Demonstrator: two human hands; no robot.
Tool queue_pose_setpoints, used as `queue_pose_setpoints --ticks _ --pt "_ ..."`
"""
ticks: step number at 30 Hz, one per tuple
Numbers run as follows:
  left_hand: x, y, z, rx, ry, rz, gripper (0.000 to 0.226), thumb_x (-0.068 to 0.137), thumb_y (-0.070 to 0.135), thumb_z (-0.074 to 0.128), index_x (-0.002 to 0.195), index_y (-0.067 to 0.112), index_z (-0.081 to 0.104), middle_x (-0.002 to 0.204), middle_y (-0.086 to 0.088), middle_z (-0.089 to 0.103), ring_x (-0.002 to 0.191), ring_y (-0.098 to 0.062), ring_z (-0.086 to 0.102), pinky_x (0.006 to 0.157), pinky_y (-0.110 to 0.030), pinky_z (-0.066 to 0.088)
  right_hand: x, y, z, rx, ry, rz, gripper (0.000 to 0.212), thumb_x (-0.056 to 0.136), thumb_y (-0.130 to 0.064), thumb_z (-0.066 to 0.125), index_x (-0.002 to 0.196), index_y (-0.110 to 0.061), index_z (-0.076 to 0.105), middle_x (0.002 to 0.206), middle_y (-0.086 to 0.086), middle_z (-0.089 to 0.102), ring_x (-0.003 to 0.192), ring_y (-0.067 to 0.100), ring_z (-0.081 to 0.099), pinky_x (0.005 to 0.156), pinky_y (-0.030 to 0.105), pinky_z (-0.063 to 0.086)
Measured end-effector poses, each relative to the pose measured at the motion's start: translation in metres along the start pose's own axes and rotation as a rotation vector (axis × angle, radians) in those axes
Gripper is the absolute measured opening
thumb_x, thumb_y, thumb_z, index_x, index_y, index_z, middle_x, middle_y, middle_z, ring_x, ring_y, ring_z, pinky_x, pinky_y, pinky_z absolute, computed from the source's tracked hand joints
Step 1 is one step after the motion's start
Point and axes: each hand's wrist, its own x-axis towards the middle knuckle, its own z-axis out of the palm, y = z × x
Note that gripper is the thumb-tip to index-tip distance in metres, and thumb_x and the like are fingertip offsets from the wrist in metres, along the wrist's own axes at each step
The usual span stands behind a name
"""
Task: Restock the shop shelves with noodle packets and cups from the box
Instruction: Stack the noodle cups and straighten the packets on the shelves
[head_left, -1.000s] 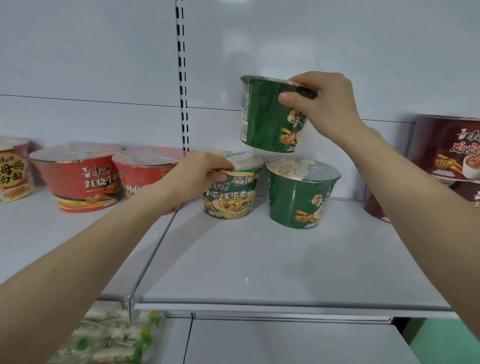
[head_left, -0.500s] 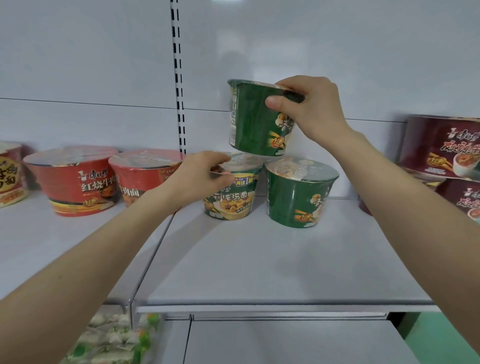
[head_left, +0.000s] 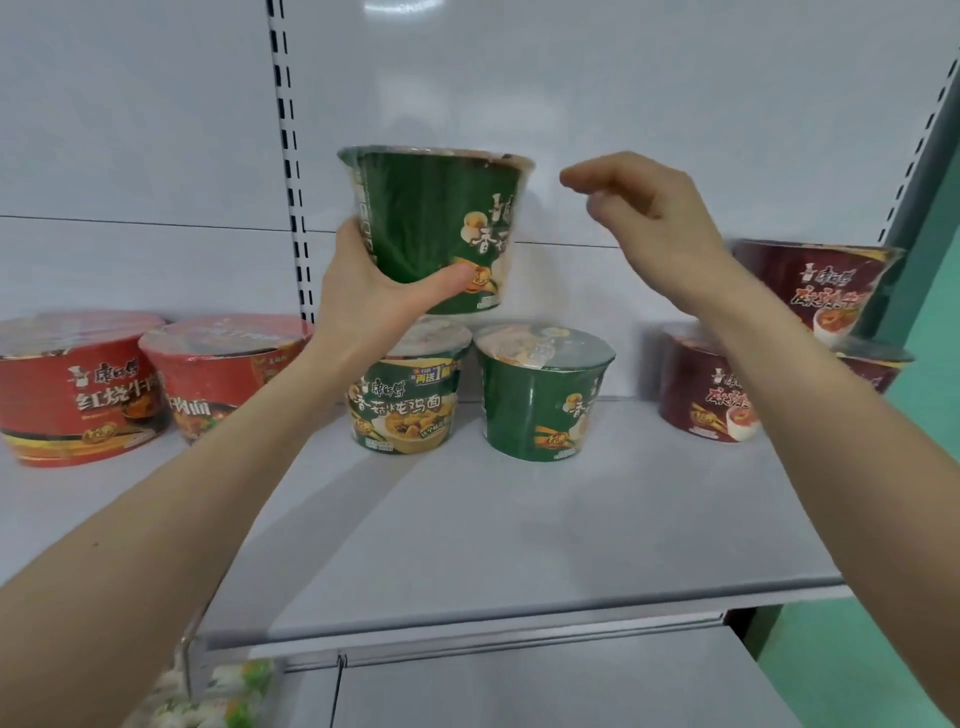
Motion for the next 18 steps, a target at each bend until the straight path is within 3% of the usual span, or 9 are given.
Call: queue_pose_setpoints --ticks 4,6,9,13,18 --pt "0.003 -0.004 -0.003 -0.025 0.038 -0.005 0.080 0.065 0.042 0.080 0.128 0.013 0.040 0.113 0.008 0.053 0.102 -0.009 0.054 0.077 -0.013 0.041 -0.025 0.047 -0.011 -0.404 -0.487 0.183 0.046 0.080 0.007 0.046 0.119 -0.015 0.057 0.128 -0.001 0.055 0.123 0.010 0.047 0.092 0.009 0.031" --pt "0.002 -0.004 -0.002 -0.015 0.021 0.005 0.081 0.065 0.042 0.079 0.129 0.014 0.039 0.113 0.008 0.052 0.102 -0.010 0.053 0.079 -0.015 0.041 -0.039 0.060 -0.008 -0.491 -0.686 0.254 0.051 0.081 0.002 0.052 0.129 -0.016 0.049 0.129 -0.004 0.051 0.119 0.009 0.044 0.086 0.006 0.026" --pt "0.000 -0.005 0.000 -0.007 -0.004 0.032 0.081 0.066 0.040 0.079 0.130 0.014 0.037 0.113 0.009 0.050 0.102 -0.009 0.051 0.074 -0.008 0.039 -0.047 0.069 -0.007 -0.466 -0.667 0.230 0.051 0.082 -0.001 0.060 0.130 -0.015 0.050 0.124 -0.003 0.054 0.110 0.007 0.046 0.082 0.003 0.027" --pt "0.002 -0.005 0.001 -0.013 -0.011 0.037 0.080 0.067 0.040 0.079 0.131 0.015 0.037 0.113 0.010 0.049 0.101 -0.008 0.051 0.072 -0.006 0.039 -0.043 0.066 -0.010 -0.468 -0.581 0.187 0.038 0.078 -0.014 0.071 0.116 -0.012 0.063 0.113 0.002 0.062 0.100 0.009 0.050 0.083 0.013 0.031" --pt "0.004 -0.006 0.003 -0.022 -0.007 0.031 0.079 0.066 0.041 0.079 0.129 0.015 0.038 0.112 0.010 0.051 0.101 -0.008 0.053 0.074 -0.008 0.041 -0.049 0.057 0.010 -0.399 -0.440 0.161 0.031 0.076 -0.028 0.072 0.105 -0.015 0.070 0.105 0.007 0.063 0.098 0.019 0.056 0.084 0.024 0.039"
